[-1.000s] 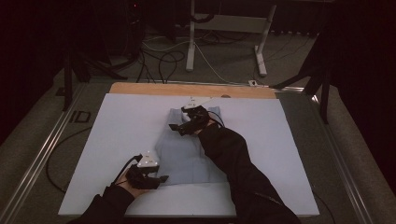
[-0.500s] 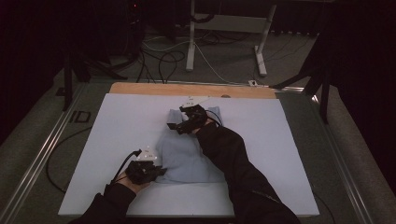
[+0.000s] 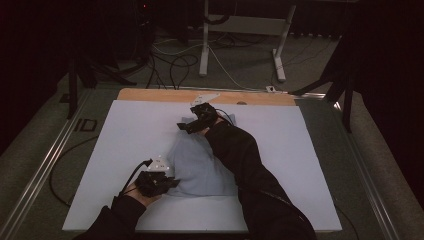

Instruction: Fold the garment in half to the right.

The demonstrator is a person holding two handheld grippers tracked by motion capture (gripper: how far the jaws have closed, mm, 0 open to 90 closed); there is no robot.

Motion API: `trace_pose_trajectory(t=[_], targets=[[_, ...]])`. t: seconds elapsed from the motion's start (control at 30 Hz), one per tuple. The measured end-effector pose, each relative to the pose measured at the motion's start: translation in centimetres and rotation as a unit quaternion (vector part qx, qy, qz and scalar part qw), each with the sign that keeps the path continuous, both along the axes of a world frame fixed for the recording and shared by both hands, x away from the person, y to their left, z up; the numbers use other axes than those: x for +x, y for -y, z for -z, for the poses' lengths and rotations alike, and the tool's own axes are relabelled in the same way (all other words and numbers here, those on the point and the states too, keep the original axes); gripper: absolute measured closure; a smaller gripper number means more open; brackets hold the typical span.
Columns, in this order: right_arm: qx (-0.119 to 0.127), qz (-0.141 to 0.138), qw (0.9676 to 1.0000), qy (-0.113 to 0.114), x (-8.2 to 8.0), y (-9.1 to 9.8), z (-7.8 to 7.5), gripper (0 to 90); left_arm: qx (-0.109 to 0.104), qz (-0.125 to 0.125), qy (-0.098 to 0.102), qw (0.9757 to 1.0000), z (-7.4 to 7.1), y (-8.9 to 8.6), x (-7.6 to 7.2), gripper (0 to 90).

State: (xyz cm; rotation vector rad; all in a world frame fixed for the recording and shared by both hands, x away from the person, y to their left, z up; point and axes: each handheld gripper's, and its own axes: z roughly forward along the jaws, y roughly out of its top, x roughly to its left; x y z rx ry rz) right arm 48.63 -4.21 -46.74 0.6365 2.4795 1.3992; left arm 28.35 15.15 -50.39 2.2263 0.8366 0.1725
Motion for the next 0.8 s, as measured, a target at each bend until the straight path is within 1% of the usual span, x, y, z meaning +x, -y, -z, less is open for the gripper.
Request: trace_pose_trajectory(t=[0.03, 0.07, 0.13, 0.2, 0.23, 0.27, 0.3, 0.37, 0.4, 0.43, 0.47, 0.5, 0.53, 0.57, 0.6, 0.63, 0.67, 0.7, 0.73, 0.8], targets=[[0.000, 0.000, 1.0000, 0.000, 0.0, 0.0, 0.0, 13.1, 0.001, 0.000, 0.002, 1.0000, -0.1, 0.0, 0.0, 85.4], [-0.001, 0.000, 1.0000, 0.001, 0.4, -0.1, 0.0, 13.5, 0.000, 0.002, 0.001, 1.0000, -0.2, 0.0, 0.0, 85.4], [-0.004, 0.004, 1.0000, -0.005, 1.0, -0.4, 0.1, 14.9, -0.004, 0.000, 0.003, 1.0000, -0.4, 0.0, 0.0, 85.4], [-0.005, 0.011, 0.9999, -0.012, 1.9, -0.7, 0.1, 19.4, -0.006, 0.000, 0.004, 1.0000, -0.5, -0.1, 0.1, 85.5], [-0.005, 0.011, 0.9999, -0.012, 1.9, -0.7, 0.1, 19.4, -0.006, 0.002, 0.003, 1.0000, -0.5, -0.1, 0.1, 85.5], [-0.010, 0.020, 0.9997, -0.013, 2.4, -1.0, 0.3, 22.7, -0.006, 0.001, 0.004, 1.0000, -0.5, -0.1, 0.1, 85.5], [-0.010, 0.020, 0.9997, -0.013, 2.4, -1.0, 0.3, 22.7, -0.007, 0.002, 0.004, 1.0000, -0.5, -0.1, 0.1, 85.5], [-0.009, 0.023, 0.9995, -0.021, 2.9, -1.1, 0.6, 25.2, -0.005, 0.001, 0.005, 1.0000, -0.5, 0.0, 0.1, 85.4], [-0.014, 0.025, 0.9994, -0.022, 3.1, -1.3, 0.9, 27.0, -0.006, 0.002, 0.005, 1.0000, -0.6, -0.1, 0.1, 85.5], [-0.019, 0.025, 0.9991, -0.029, 3.5, -1.5, 1.3, 30.0, -0.006, 0.002, 0.006, 1.0000, -0.6, -0.1, 0.1, 85.5], [-0.019, 0.025, 0.9991, -0.029, 3.5, -1.5, 1.3, 30.0, -0.006, 0.001, 0.004, 1.0000, -0.5, -0.1, 0.1, 85.5], [-0.034, 0.031, 0.9985, -0.032, 3.8, -1.9, 1.8, 32.6, -0.006, 0.001, 0.004, 1.0000, -0.5, 0.0, 0.1, 85.5], [-0.034, 0.031, 0.9985, -0.032, 3.8, -1.9, 1.8, 32.6, -0.004, 0.001, 0.004, 1.0000, -0.5, -0.1, 0.1, 85.5], [-0.049, 0.035, 0.9976, -0.034, 4.1, -2.4, 2.3, 35.2, -0.006, 0.000, 0.002, 1.0000, -0.5, -0.1, 0.1, 85.5], [-0.049, 0.035, 0.9976, -0.034, 4.1, -2.4, 2.3, 35.2, -0.006, 0.000, 0.002, 1.0000, -0.5, -0.1, 0.1, 85.5], [-0.055, 0.035, 0.9972, -0.037, 4.2, -2.7, 2.5, 36.0, -0.007, 0.000, 0.002, 1.0000, -0.5, -0.1, 0.1, 85.5], [-0.070, 0.039, 0.9963, -0.032, 4.7, -3.0, 3.0, 38.5, -0.008, 0.000, 0.001, 1.0000, -0.5, -0.1, 0.1, 85.5], [-0.070, 0.039, 0.9963, -0.032, 4.7, -3.0, 3.0, 38.5, -0.008, 0.001, 0.001, 1.0000, -0.5, -0.1, 0.1, 85.5], [-0.076, 0.039, 0.9958, -0.035, 4.9, -3.2, 3.1, 38.9, -0.007, 0.002, 0.001, 1.0000, -0.5, 0.0, 0.1, 85.5], [-0.094, 0.042, 0.9940, -0.035, 5.2, -3.7, 3.6, 40.3, -0.007, 0.002, 0.000, 1.0000, -0.5, 0.0, 0.1, 85.5]])
